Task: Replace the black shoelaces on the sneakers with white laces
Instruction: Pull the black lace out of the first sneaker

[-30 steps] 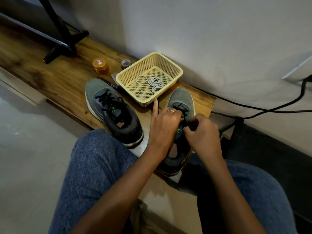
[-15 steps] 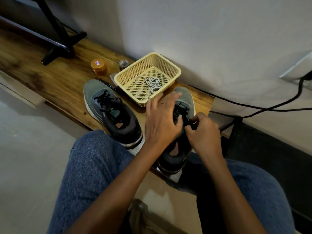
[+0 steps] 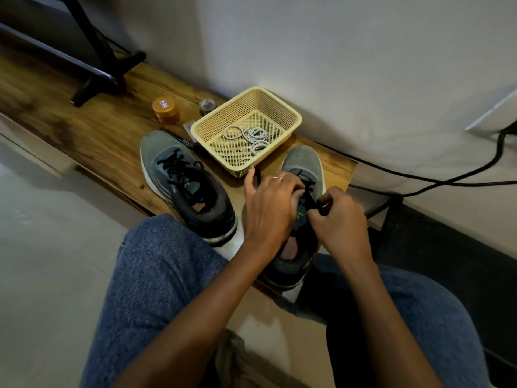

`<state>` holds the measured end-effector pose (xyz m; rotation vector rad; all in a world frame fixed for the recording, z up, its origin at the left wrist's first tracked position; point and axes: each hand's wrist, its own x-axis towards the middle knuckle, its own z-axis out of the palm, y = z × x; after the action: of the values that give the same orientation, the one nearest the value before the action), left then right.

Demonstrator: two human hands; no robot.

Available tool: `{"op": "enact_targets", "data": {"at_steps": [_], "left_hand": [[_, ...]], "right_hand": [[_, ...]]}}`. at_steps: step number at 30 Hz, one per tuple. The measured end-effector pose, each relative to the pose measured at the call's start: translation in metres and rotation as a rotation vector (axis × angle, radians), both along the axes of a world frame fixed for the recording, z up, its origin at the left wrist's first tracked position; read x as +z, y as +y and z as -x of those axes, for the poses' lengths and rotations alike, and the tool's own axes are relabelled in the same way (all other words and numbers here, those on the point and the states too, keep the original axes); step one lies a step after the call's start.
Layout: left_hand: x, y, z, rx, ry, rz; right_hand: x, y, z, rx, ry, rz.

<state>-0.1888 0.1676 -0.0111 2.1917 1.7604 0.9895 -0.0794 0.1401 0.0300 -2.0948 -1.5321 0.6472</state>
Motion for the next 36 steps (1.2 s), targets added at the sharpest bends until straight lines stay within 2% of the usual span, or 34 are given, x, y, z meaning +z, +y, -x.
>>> {"op": "enact_targets", "data": {"at_steps": [2, 5, 7, 9, 14, 17, 19, 21, 24, 26, 29, 33, 34, 36], "left_hand": [[0.001, 0.000, 0.001, 0.060, -0.184, 0.026], [0.011, 0.005, 0.007, 0.238, -0.580, 0.105], [0.016, 0.007, 0.009, 0.331, -0.726, 0.193], [0.015, 0.006, 0.009, 0.322, -0.638, 0.237], [0.009, 0.004, 0.004, 0.063, -0.061, 0.161], [0.002, 0.004, 0.004, -0.036, 0.190, 0.082], [-0.004, 0.005, 0.007, -0.024, 0.255, 0.073], [-0.005, 0.006, 0.007, -0.014, 0.233, 0.044], [0.000, 0.004, 0.003, -0.006, 0.114, 0.025], [0.002, 0.001, 0.001, -0.009, -0.025, 0.115], [0.007, -0.001, 0.002, 0.052, -0.284, 0.171], [0.011, 0.007, 0.006, 0.254, -0.756, 0.284], [0.010, 0.009, 0.007, 0.292, -0.806, 0.307], [0.012, 0.007, 0.007, 0.296, -0.745, 0.323]], "right_hand": [[0.000, 0.001, -0.002, -0.011, 0.015, 0.017], [0.000, 0.003, -0.002, -0.020, 0.017, 0.038], [-0.001, 0.003, -0.003, -0.023, 0.017, 0.043], [-0.001, 0.002, -0.003, -0.020, 0.002, 0.051], [-0.001, 0.003, -0.002, -0.005, 0.002, 0.028], [0.000, 0.003, -0.001, -0.004, 0.008, 0.034], [-0.001, 0.003, -0.001, -0.002, 0.015, 0.037], [-0.001, 0.003, 0.000, 0.007, 0.012, 0.039], [0.000, 0.003, 0.000, 0.013, 0.021, 0.038], [0.000, 0.003, -0.001, 0.008, 0.038, 0.038], [-0.001, 0.004, -0.003, -0.007, 0.052, 0.037], [-0.001, 0.004, -0.008, -0.032, 0.033, 0.043], [-0.001, 0.004, -0.008, -0.033, 0.029, 0.044], [-0.001, 0.004, -0.007, -0.030, 0.026, 0.047]]}}
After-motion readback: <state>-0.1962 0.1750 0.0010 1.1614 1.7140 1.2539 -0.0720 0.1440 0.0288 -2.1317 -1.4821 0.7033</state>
